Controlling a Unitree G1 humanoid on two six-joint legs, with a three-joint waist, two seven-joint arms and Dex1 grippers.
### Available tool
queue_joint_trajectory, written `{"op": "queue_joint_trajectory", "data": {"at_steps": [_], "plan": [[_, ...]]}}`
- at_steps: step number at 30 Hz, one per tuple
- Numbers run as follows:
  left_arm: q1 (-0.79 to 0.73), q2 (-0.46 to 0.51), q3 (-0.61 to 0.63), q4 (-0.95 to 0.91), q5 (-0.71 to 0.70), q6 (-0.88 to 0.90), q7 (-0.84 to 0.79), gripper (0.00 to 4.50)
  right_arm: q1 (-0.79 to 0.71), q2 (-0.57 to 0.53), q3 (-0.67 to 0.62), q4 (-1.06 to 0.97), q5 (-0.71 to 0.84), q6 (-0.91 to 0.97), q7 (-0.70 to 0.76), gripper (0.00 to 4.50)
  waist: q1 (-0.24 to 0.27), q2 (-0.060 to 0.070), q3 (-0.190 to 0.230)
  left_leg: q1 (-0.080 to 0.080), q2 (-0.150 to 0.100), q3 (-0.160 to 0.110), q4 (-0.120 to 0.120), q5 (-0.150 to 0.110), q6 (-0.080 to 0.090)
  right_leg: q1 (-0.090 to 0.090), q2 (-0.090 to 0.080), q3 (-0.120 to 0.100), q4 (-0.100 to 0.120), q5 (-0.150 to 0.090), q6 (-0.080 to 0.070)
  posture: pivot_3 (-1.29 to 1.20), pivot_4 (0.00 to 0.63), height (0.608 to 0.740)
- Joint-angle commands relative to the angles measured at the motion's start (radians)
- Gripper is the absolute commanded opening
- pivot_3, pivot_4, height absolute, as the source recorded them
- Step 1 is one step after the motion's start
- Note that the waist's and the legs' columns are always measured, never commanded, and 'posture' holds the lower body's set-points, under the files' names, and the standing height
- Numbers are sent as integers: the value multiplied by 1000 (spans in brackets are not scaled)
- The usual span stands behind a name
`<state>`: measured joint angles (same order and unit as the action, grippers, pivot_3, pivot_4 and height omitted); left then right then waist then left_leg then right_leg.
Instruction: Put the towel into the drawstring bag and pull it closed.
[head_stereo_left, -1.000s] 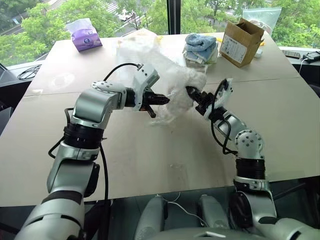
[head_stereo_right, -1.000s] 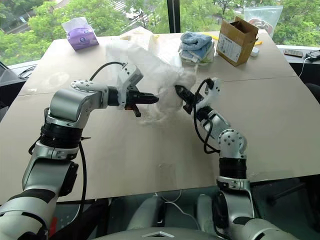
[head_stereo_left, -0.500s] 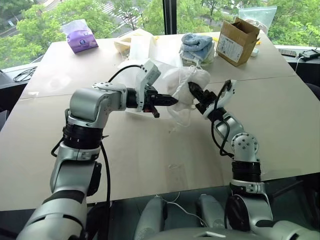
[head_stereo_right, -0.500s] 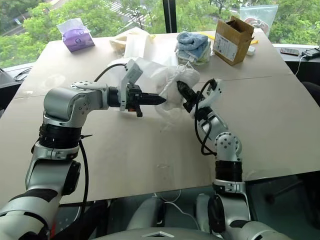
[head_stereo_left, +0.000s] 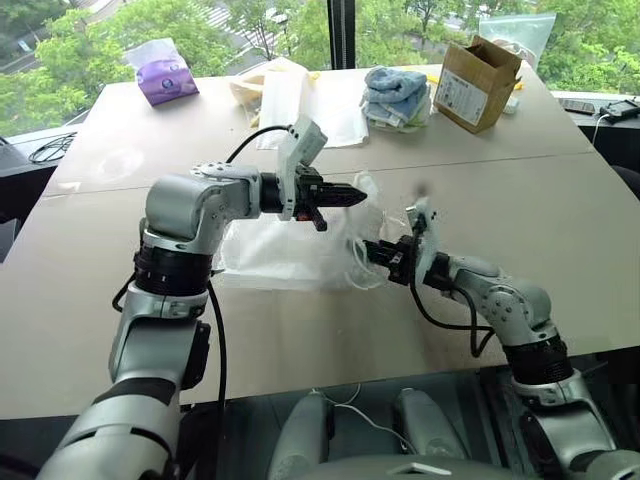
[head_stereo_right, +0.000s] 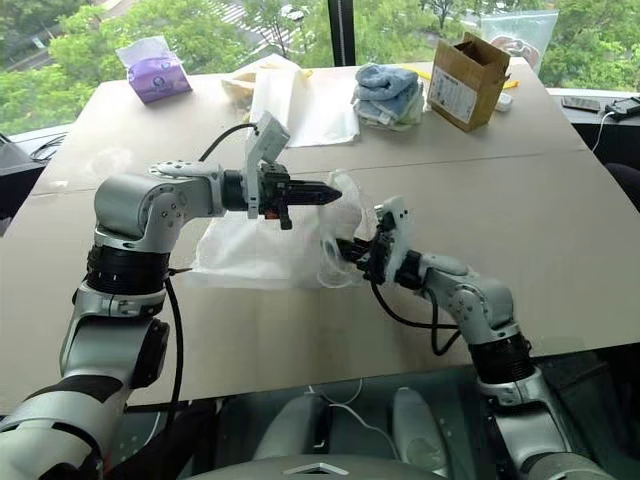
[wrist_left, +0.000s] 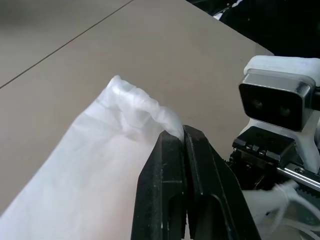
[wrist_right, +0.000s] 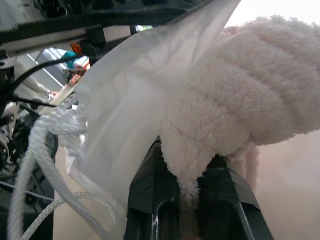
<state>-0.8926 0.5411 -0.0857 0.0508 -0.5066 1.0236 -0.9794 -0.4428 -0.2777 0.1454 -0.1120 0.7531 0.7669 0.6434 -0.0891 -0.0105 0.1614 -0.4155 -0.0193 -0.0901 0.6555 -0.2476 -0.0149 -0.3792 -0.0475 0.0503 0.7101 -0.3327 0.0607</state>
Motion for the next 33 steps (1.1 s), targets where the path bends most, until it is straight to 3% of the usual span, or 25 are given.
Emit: {"op": "queue_joint_trajectory", "data": {"at_steps": [1,11,17,21,26,33], "plan": [[7,-1,2,-33,4,-102,-27,0,-27,-4,3,-21,-2,3,59,13,-2,0,0,0,0,0,0,0,0,0,0,0,0,0,0,0,150,740],[71,-6,-27,-133,-33,-152,-85,0,-79,155,13,116,-156,-123,-34,13,-3,0,0,0,1,0,0,0,0,0,0,0,1,0,0,0,150,740],[91,17,-35,-105,11,-195,-79,0,-134,303,-227,214,-95,-204,-241,13,1,0,0,0,1,0,1,0,0,0,0,0,1,0,0,0,150,740],[91,10,-37,-55,61,-274,-52,0,-102,297,-246,129,-50,-140,-240,1555,3,0,0,0,1,0,1,0,0,0,0,0,1,0,0,0,150,740],[79,4,-25,5,91,-341,-49,0,-19,209,-217,-39,-42,-54,-222,4040,2,0,0,0,1,0,0,0,0,0,0,0,1,0,0,0,150,740],[56,-8,-15,79,126,-418,-32,0,78,-52,-143,-297,-23,65,-104,4040,4,0,0,0,0,0,0,0,0,0,0,0,0,0,0,0,150,740]]}}
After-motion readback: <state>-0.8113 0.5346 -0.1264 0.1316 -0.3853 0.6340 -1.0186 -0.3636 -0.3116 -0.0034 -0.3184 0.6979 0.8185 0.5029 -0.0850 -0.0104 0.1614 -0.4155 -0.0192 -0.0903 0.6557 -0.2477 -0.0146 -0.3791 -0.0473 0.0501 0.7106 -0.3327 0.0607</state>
